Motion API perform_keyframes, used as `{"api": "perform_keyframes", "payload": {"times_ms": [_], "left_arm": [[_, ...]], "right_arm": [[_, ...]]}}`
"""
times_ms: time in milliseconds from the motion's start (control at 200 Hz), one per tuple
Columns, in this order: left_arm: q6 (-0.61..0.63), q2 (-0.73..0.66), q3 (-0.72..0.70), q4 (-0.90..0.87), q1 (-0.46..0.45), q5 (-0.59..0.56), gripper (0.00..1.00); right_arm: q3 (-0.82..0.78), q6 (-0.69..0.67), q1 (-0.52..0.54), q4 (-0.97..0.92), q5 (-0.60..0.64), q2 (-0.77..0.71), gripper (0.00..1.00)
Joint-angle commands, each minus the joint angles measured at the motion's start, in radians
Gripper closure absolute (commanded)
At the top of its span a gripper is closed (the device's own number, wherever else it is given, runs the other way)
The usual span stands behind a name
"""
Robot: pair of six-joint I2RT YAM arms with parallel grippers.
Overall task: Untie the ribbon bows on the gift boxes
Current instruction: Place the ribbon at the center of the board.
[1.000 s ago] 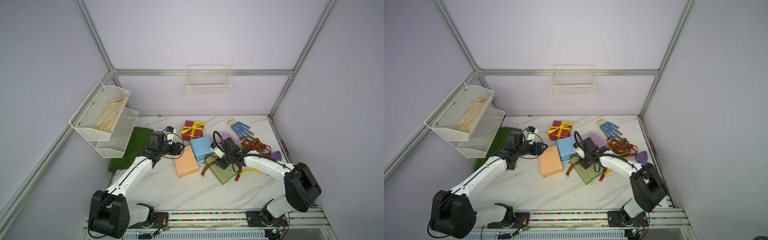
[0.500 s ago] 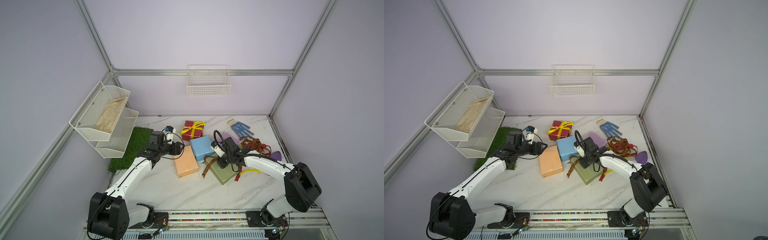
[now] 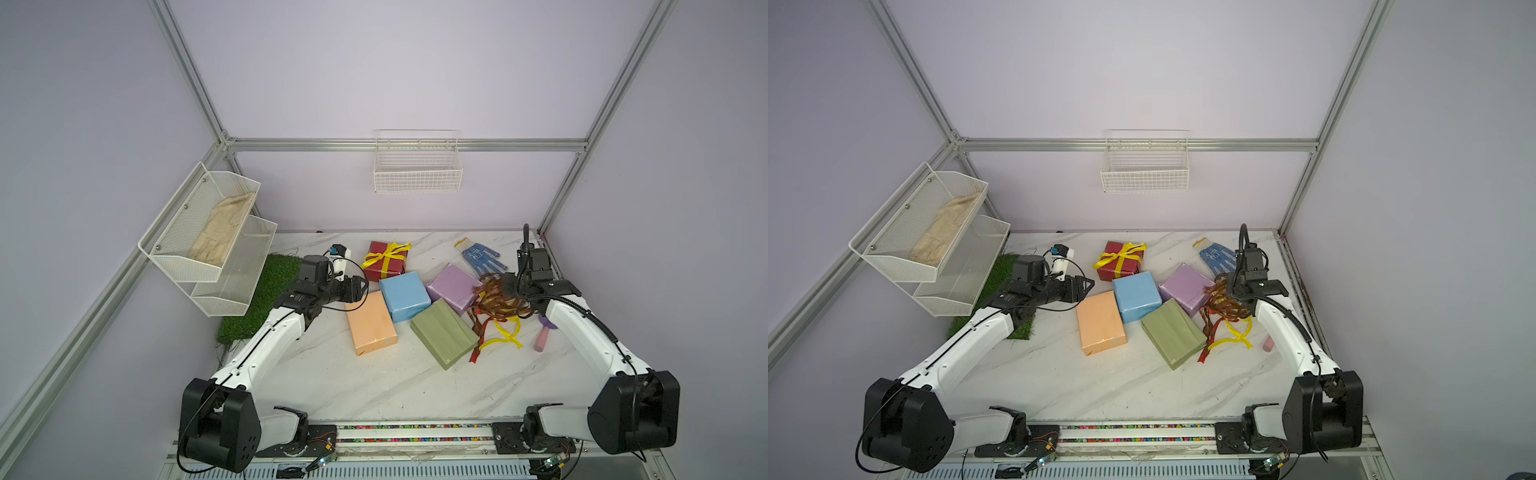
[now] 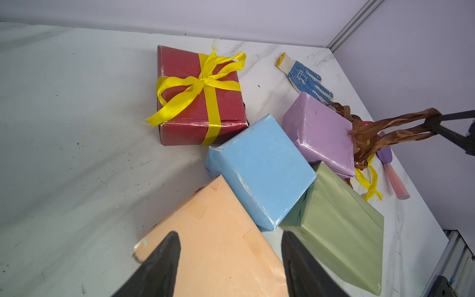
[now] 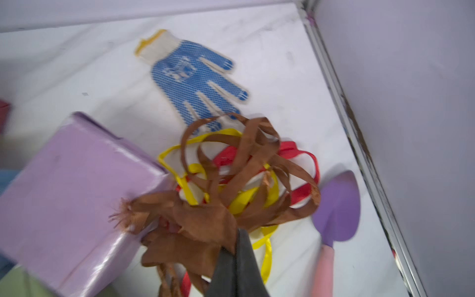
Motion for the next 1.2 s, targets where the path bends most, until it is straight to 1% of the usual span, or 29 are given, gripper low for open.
{"api": "perform_keyframes", "payload": {"times_ms": [0,40,60,145,170,205,270,310,390,495,530,570,635,645,695,755,860,970,1070,1195], "left_arm": [[0.024,-0.004,0.061,0.017,-0.007,-0.012,0.36],[0.024,-0.004,0.061,0.015,-0.007,-0.015,0.36],[0.048,-0.004,0.061,0.017,-0.007,-0.016,0.36],[0.05,-0.001,0.061,0.013,-0.007,-0.025,0.36],[0.05,0.001,0.062,0.013,-0.007,-0.025,0.36],[0.047,0.006,0.064,0.011,-0.007,-0.029,0.36],[0.043,0.018,0.07,0.008,-0.007,-0.036,0.36],[0.037,0.026,0.075,0.007,-0.007,-0.043,0.36],[0.035,0.05,0.09,0.005,-0.005,-0.049,0.35],[0.035,0.082,0.119,0.002,-0.004,-0.05,0.35],[0.035,0.093,0.127,0.004,-0.002,-0.053,0.35],[0.035,0.105,0.137,0.006,-0.002,-0.057,0.35],[0.037,0.116,0.155,0.011,0.001,-0.064,0.35],[0.037,0.144,0.159,0.012,0.002,-0.064,0.35],[0.038,0.179,0.176,0.02,0.008,-0.067,0.35],[0.035,0.215,0.199,0.034,0.016,-0.068,0.35],[0.041,0.292,0.255,0.05,0.036,-0.054,0.35],[0.073,0.382,0.319,0.061,0.055,-0.043,0.35],[0.095,0.459,0.385,0.03,0.071,-0.028,0.35],[0.12,0.518,0.418,0.026,0.082,-0.015,0.35]], "right_arm": [[-0.011,0.114,-0.017,-0.052,0.059,0.057,1.0],[-0.012,0.124,-0.027,-0.051,0.062,0.082,1.0],[-0.013,0.126,-0.031,-0.05,0.062,0.094,1.0],[-0.008,0.123,-0.043,-0.05,0.061,0.144,1.0],[-0.003,0.12,-0.043,-0.054,0.062,0.157,0.92],[0.006,0.116,-0.044,-0.062,0.076,0.174,0.83],[0.035,0.106,-0.043,-0.09,0.102,0.193,0.6],[0.057,0.09,-0.044,-0.108,0.125,0.197,0.49],[0.113,0.053,-0.038,-0.134,0.138,0.206,0.36],[0.215,0.03,-0.006,-0.204,0.175,0.242,0.27],[0.24,0.025,0.002,-0.213,0.162,0.25,0.26],[0.262,0.018,0.01,-0.208,0.116,0.255,0.26],[0.281,0.002,0.024,-0.169,-0.032,0.264,0.27],[0.286,0.002,0.026,-0.163,-0.056,0.266,0.27],[0.304,0.01,0.041,-0.129,-0.174,0.284,0.29],[0.332,0.017,0.082,-0.087,-0.26,0.32,0.32],[0.421,-0.017,0.19,-0.042,-0.303,0.425,0.36],[0.569,-0.055,0.282,-0.037,-0.321,0.573,0.37],[0.7,-0.051,0.318,-0.013,-0.371,0.692,0.39],[0.801,0.005,0.331,0.082,-0.463,0.798,0.41]]}}
